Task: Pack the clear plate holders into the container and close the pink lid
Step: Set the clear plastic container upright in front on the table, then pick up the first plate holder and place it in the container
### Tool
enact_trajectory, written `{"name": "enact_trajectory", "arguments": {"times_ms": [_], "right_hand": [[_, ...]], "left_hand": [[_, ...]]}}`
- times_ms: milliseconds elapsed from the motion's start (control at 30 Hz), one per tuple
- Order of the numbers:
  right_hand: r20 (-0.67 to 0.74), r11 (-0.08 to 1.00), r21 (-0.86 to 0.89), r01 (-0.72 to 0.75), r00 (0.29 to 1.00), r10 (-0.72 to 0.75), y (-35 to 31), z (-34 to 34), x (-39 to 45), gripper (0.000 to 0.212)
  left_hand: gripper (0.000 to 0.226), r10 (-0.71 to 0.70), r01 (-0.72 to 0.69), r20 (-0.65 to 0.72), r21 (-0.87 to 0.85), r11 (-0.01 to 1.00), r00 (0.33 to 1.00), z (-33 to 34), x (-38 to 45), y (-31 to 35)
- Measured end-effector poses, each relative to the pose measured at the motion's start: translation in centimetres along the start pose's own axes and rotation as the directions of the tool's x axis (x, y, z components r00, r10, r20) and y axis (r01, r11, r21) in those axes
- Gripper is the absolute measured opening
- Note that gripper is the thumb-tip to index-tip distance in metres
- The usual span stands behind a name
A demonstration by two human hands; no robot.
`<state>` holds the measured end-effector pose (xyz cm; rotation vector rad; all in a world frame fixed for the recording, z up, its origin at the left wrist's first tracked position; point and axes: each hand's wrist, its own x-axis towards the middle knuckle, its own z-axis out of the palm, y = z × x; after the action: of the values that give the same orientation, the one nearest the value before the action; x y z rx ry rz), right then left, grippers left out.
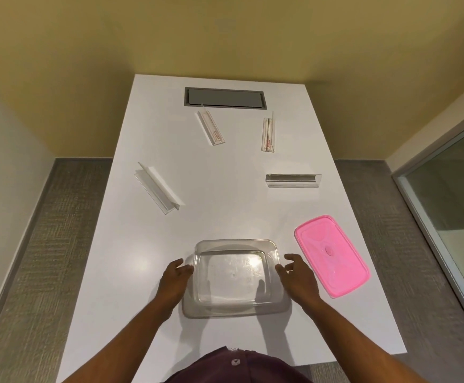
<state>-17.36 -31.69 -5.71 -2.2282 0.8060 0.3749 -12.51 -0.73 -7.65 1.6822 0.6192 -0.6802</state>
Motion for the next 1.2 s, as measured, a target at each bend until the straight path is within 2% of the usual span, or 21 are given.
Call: {"name": "enact_trajectory", "arguments": {"times_ms": [133, 233, 333, 533, 633, 767, 800, 833, 900, 967, 1033, 1133, 1200], "right_hand": [[-0.165, 0.992, -0.067, 0.104, 0.980, -0.114, -2.7, 0.2, 0.9, 0.044], [-0.176, 0.967, -0.093, 0.236, 0.952, -0.249, -6.1, 0.3, 2.3, 0.040], [-0.113, 0.933, -0.088, 0.349, 0.927, -0.357, -10.4, 1.2, 4.0, 0.039], [0.145, 0.890, -0.008, 0.457, 0.881, -0.451, -18.8, 5.5, 6.7, 0.037], [0.274, 0.925, 0.110, 0.365, 0.883, -0.381, -22.3, 8.4, 7.8, 0.036], [0.440, 0.967, 0.237, 0.092, 0.877, -0.191, -25.9, 12.1, 9.7, 0.024], [0.487, 0.967, 0.256, -0.001, 0.864, -0.128, -26.6, 12.8, 10.1, 0.015], [0.522, 0.962, 0.259, -0.081, 0.851, -0.068, -27.4, 13.4, 10.6, 0.015], [0.530, 0.938, 0.270, -0.217, 0.847, 0.043, -28.4, 14.8, 11.9, 0.029], [0.553, 0.895, 0.305, -0.327, 0.825, 0.113, -29.3, 15.8, 12.7, 0.022], [0.566, 0.855, 0.353, -0.381, 0.814, 0.129, -29.4, 16.8, 13.5, 0.007], [0.611, 0.811, 0.391, -0.435, 0.782, 0.125, -29.5, 17.4, 13.8, 0.015], [0.625, 0.801, 0.400, -0.446, 0.771, 0.117, -29.3, 17.7, 14.0, 0.007]], "left_hand": [[0.053, 0.012, -0.011, -0.066, 0.013, 1.000, 0.998, -1.7, 1.1, 0.6], [0.052, 0.047, -0.043, -0.117, 0.037, 0.998, 0.992, -3.1, 2.3, 1.9], [0.051, 0.087, -0.081, -0.156, 0.043, 0.996, 0.984, -4.7, 4.1, 4.1], [0.048, 0.125, -0.126, -0.259, 0.013, 0.992, 0.958, -8.7, 8.8, 9.5], [0.048, 0.144, -0.136, -0.284, 0.047, 0.990, 0.948, -10.6, 11.5, 12.2], [0.047, 0.162, -0.142, -0.268, 0.093, 0.986, 0.950, -12.4, 15.2, 15.5], [0.046, 0.155, -0.136, -0.257, 0.093, 0.986, 0.954, -12.6, 16.2, 16.1], [0.044, 0.139, -0.122, -0.246, 0.083, 0.989, 0.959, -12.5, 17.1, 16.7], [0.037, 0.086, -0.080, -0.233, 0.033, 0.996, 0.969, -12.0, 18.7, 17.4], [0.035, 0.026, -0.030, -0.227, -0.014, 0.999, 0.974, -11.2, 20.1, 17.9], [0.039, -0.018, 0.014, -0.218, -0.020, 1.000, 0.976, -10.2, 21.2, 17.8], [0.028, -0.024, 0.025, -0.257, 0.000, 1.000, 0.966, -8.9, 22.1, 17.2], [0.021, -0.011, 0.007, -0.317, -0.012, 1.000, 0.948, -8.3, 22.2, 16.9]]}}
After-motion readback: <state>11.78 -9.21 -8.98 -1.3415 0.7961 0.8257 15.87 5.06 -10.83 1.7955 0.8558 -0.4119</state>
